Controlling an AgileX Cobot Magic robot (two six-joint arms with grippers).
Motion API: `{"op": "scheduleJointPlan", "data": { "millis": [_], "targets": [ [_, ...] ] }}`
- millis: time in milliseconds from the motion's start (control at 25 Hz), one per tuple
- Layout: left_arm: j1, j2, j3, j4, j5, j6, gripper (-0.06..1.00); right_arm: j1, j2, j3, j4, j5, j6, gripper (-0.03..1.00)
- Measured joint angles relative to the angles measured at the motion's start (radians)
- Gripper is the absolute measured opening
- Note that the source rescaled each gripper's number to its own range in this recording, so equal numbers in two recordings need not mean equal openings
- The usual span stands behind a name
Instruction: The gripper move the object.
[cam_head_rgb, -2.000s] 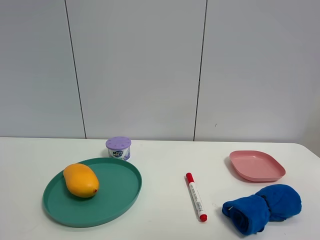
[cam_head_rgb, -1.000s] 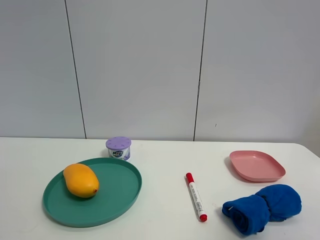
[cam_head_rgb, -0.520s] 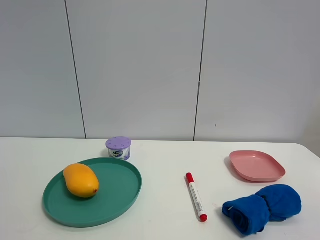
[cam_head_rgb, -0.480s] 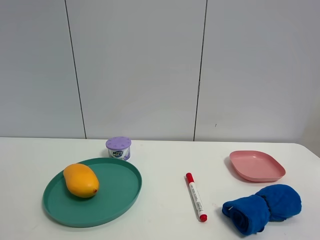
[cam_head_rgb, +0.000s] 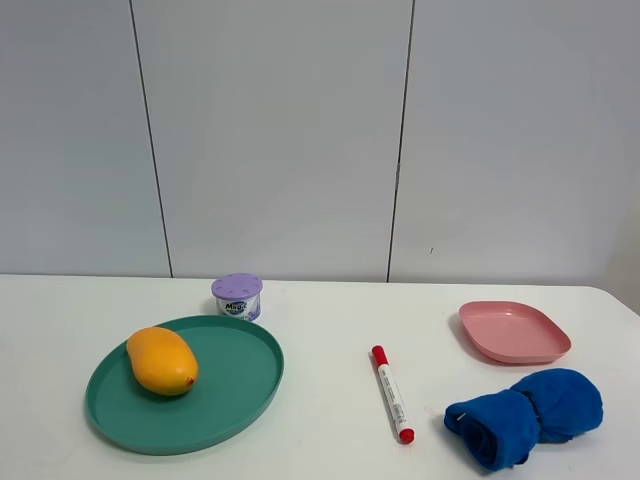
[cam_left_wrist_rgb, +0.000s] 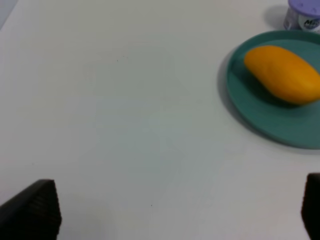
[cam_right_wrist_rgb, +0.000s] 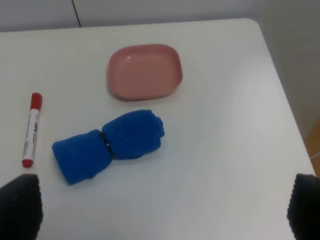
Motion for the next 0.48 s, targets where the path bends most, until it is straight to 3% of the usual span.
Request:
{"op": "scheduleJointPlan", "data": {
  "millis": [480],
  "targets": [
    [0.000, 0.000, 0.000, 0.000, 0.000, 0.000, 1.00, 0.000, -0.115, 0.106, 0.030, -0.043, 0.000, 1.00]
  ]
}}
